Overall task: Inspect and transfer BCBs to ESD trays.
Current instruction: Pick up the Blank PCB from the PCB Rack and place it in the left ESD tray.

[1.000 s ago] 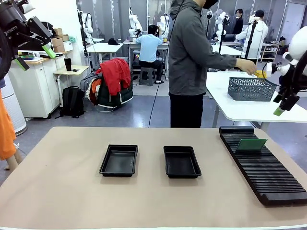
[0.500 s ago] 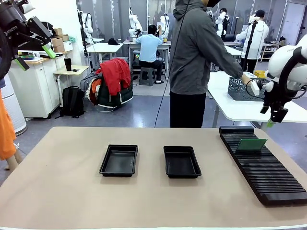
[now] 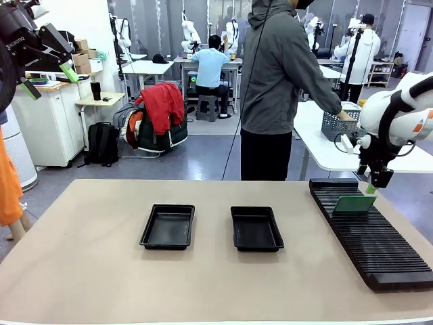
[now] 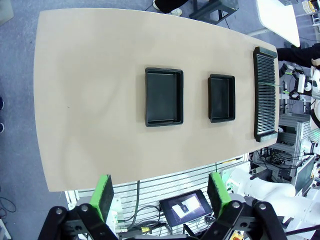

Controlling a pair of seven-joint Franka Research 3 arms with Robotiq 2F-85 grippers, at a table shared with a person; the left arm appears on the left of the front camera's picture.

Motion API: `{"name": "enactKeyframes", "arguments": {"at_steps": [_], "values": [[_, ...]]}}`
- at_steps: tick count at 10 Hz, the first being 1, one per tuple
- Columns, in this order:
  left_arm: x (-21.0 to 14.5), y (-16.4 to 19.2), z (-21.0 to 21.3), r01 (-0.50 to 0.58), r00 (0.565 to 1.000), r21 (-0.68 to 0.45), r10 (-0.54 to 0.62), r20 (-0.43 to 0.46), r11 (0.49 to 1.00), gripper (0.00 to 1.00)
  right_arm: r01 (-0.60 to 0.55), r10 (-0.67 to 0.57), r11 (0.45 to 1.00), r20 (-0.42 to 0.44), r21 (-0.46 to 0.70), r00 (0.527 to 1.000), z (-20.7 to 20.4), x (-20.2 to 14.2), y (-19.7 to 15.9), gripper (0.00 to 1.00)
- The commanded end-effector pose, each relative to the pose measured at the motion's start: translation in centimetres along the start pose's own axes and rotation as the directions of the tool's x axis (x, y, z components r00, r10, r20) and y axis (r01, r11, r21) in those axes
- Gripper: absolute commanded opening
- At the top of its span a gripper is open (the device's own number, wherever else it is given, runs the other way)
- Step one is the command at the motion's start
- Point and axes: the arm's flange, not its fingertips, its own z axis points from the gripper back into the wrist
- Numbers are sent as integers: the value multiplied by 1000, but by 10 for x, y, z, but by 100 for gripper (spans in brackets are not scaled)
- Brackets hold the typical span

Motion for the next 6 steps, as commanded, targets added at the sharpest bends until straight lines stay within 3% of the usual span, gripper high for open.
{"name": "enactKeyframes", "arguments": {"at_steps": [1, 6], "values": [[0, 1, 0, -2, 1000, -2, 2, -1, 1000, 100, -34, 34, 999, -40, -11, 999, -15, 1, 3, 100], [0, 1, 0, -2, 1000, -2, 2, -1, 1000, 100, -68, 69, 997, -22, 26, 997, -50, 7, 12, 100]]}}
